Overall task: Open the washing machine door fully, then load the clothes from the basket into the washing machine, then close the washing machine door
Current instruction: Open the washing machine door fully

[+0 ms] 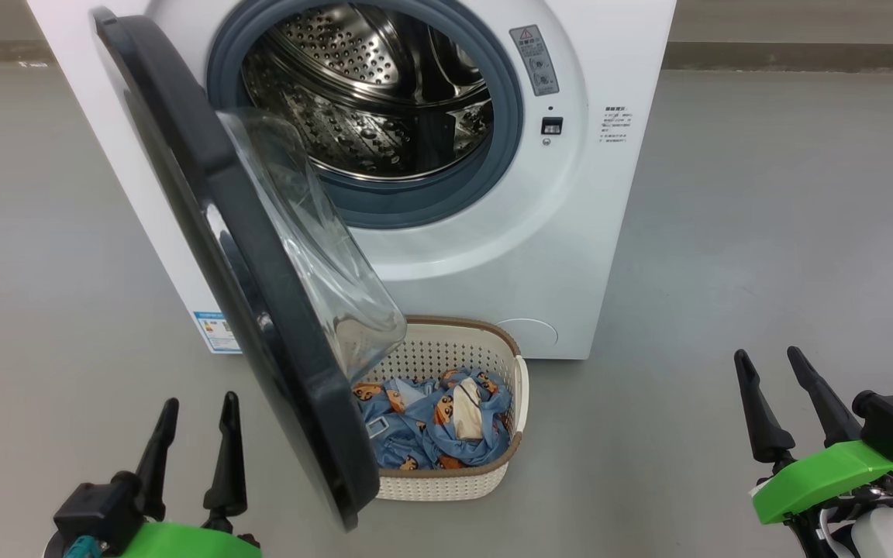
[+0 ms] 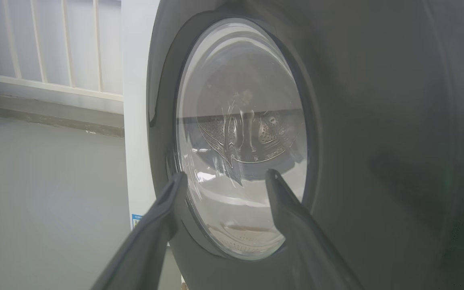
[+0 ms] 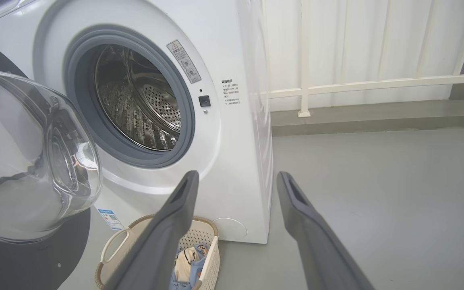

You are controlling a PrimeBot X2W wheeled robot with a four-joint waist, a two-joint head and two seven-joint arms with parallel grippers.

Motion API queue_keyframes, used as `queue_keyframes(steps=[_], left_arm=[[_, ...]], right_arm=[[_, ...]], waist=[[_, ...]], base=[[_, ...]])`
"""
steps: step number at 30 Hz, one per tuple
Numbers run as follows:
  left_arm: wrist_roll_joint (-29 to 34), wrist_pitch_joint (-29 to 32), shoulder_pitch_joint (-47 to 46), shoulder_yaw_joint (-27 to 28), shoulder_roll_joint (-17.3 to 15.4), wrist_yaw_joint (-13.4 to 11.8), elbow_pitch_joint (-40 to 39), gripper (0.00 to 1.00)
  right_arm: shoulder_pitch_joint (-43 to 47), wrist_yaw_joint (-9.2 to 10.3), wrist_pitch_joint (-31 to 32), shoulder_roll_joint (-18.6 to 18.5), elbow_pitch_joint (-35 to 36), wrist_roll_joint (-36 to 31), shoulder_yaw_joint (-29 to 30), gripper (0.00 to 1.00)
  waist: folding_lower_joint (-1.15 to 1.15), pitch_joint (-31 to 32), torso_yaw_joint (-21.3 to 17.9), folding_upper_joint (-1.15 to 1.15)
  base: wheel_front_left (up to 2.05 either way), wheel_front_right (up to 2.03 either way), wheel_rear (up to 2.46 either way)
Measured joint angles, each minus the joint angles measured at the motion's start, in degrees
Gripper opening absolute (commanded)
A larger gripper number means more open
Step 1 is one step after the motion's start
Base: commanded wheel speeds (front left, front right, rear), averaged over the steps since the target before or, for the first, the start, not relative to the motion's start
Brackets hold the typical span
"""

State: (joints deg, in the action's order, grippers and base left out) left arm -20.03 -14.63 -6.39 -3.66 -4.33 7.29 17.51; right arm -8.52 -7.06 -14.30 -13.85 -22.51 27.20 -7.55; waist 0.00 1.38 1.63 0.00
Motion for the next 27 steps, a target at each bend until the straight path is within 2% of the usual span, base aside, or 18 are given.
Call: queue_keyframes(steps=[6,8,9,10,17,27], left_arm=[[0.00,0.00,0.00,0.04,0.01,0.00,0.00,1.00],[0.00,0.00,0.00,0.04,0.01,0.00,0.00,0.58],[0.00,0.00,-0.01,0.04,0.01,0.00,0.00,0.22],[0.00,0.00,-0.02,0.04,0.01,0.00,0.00,0.00],[-0.07,0.00,-0.04,0.33,0.04,0.00,-2.33,0.00],[-0.05,0.00,-0.09,0.32,0.38,0.00,-12.18,0.00]], right_arm=[[-0.01,0.00,0.00,-0.03,-0.12,0.07,0.00,1.00],[-0.01,0.00,0.00,-0.03,-0.13,0.07,0.00,1.00],[-0.02,0.00,0.00,-0.03,-0.15,0.08,-0.01,1.00],[-0.02,0.00,0.00,-0.03,-0.20,0.08,-0.01,1.00],[-0.04,0.00,0.00,-0.02,-0.35,0.09,0.02,1.00],[-0.04,0.00,0.00,0.01,-0.48,0.43,0.04,1.00]], waist=[[0.00,-0.09,0.06,0.00],[0.00,-0.12,0.06,0.00],[0.00,-0.15,0.08,0.00],[0.00,-0.19,0.09,0.00],[0.00,-0.42,0.24,0.00],[0.00,-0.50,0.81,0.00]], base=[[0.00,0.00,0.00],[0.00,0.00,0.00],[0.00,0.00,0.00],[0.00,0.00,0.00],[0.00,0.00,0.00],[0.00,0.00,0.00]])
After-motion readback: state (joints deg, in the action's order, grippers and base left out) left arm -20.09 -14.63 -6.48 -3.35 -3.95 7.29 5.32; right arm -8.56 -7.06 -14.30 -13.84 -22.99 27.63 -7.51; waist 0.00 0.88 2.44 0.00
